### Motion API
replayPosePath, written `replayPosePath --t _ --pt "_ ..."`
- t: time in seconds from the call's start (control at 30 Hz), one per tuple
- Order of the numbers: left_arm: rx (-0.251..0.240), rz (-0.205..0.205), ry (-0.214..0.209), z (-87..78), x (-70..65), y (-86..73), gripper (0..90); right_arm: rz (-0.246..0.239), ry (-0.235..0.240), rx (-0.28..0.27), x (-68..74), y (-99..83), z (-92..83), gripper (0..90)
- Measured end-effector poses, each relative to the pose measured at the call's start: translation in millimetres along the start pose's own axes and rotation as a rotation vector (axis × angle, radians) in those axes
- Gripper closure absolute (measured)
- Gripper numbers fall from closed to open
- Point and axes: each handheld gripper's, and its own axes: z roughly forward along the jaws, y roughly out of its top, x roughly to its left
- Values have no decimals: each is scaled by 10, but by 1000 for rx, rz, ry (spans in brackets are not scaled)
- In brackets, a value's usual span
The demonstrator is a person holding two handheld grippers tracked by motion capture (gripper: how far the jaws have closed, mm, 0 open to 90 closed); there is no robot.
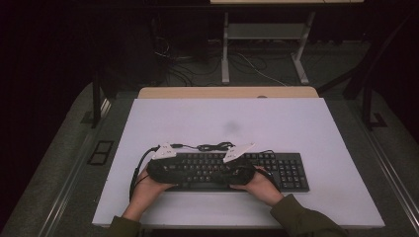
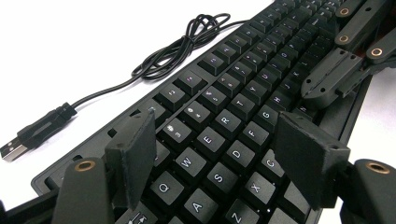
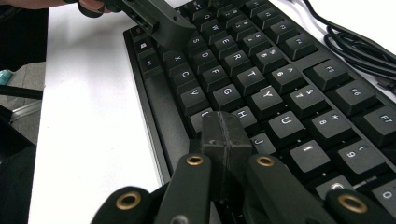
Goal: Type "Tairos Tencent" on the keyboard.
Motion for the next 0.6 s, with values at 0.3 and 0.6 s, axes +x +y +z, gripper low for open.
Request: replayPosePath --t 0.3,0.6 --pt "-3 2 -1 4 -7 14 301 5 -3 -14 -14 6 -30 880" --pt "-5 16 -20 50 -28 74 444 15 2 -50 -47 15 -120 795"
